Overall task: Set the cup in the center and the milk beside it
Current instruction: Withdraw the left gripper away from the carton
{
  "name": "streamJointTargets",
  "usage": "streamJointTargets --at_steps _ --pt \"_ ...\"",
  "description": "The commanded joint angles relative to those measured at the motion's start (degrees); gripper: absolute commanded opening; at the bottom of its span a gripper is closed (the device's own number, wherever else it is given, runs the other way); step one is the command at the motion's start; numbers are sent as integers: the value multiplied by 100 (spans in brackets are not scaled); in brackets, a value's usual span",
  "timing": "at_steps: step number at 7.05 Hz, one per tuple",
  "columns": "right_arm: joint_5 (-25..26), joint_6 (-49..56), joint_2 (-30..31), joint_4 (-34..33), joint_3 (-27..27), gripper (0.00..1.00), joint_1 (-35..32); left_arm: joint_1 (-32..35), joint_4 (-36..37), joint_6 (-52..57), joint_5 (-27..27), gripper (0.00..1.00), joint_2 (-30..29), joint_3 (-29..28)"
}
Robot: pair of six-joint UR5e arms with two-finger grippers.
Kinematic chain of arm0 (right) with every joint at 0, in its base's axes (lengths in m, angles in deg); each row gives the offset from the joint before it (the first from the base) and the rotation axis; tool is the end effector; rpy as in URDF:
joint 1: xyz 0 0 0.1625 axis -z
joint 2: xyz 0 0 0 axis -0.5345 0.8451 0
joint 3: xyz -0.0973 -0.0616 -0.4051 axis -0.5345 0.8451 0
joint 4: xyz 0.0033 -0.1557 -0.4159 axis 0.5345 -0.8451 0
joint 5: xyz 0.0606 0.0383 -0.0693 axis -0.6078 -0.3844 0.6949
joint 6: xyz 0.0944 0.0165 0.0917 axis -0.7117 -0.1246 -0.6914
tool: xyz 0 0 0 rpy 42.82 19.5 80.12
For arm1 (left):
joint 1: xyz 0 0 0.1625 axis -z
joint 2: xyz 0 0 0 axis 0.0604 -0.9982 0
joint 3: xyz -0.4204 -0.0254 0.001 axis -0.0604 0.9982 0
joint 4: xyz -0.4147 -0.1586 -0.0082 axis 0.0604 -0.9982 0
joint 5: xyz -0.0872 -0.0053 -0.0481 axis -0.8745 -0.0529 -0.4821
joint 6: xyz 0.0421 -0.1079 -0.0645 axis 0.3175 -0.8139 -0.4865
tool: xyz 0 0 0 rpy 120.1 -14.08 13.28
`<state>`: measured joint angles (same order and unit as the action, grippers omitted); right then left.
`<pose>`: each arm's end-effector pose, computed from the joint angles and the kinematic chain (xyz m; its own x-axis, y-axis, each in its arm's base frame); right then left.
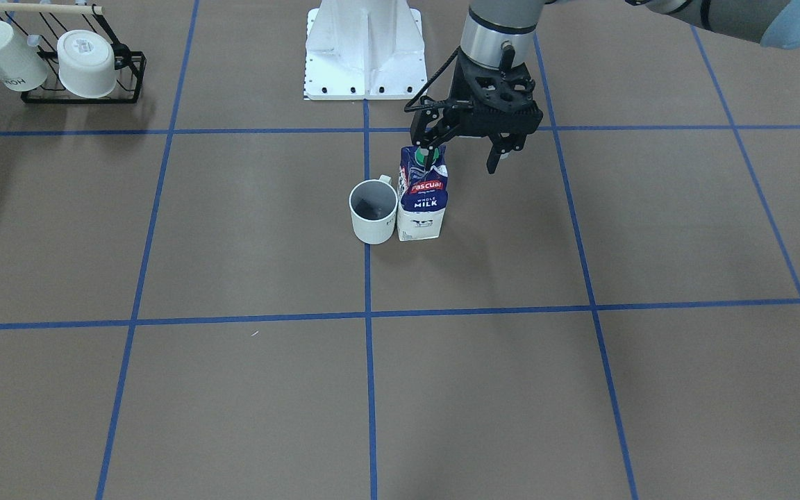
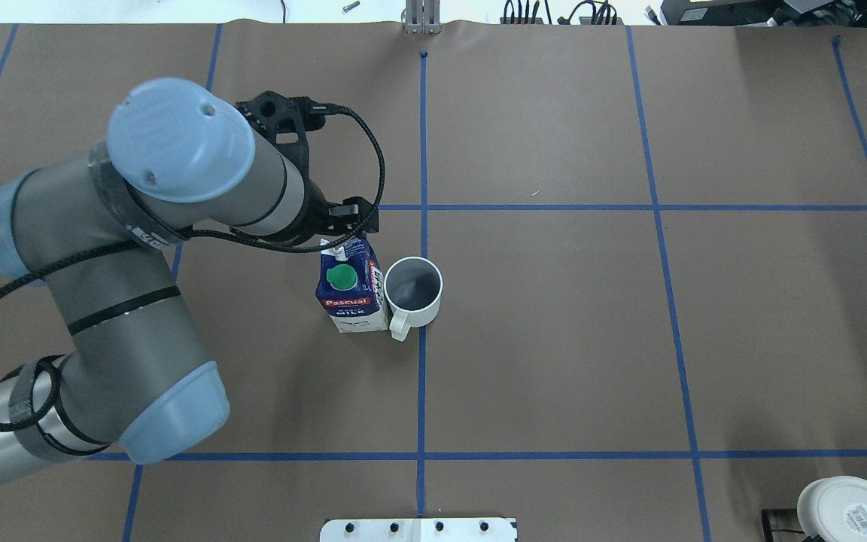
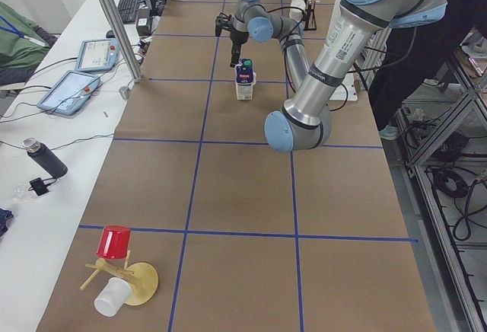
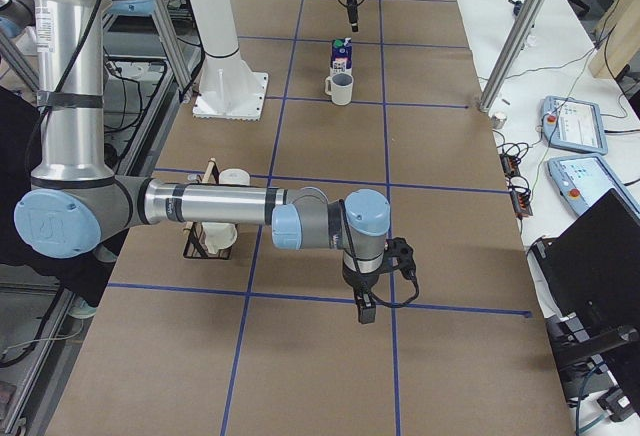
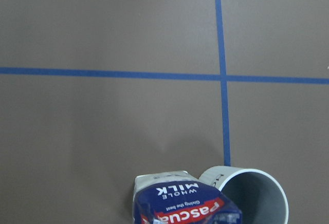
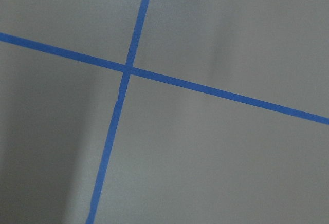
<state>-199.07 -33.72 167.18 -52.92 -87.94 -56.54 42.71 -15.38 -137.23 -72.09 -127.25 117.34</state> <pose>0.0471 -0.5090 0.6861 0.8028 -0.2218 0.5535 0.1574 0.9741 0.1621 0.4085 -0.4591 0.1205 0.6296 0.0194 -0.7767 0.1923 0.9647 0.1801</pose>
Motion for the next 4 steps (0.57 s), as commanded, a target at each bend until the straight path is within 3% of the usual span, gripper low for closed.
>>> streamJointTargets --at_steps 1,2,4 --pt "-72 24 38 3 14 100 0 1149 532 1526 -822 98 351 325" --pt "-73 32 47 3 23 100 0 1756 533 2683 -1348 98 833 308" --pt "-64 67 143 3 23 100 0 3117 533 5388 -1765 98 1984 55"
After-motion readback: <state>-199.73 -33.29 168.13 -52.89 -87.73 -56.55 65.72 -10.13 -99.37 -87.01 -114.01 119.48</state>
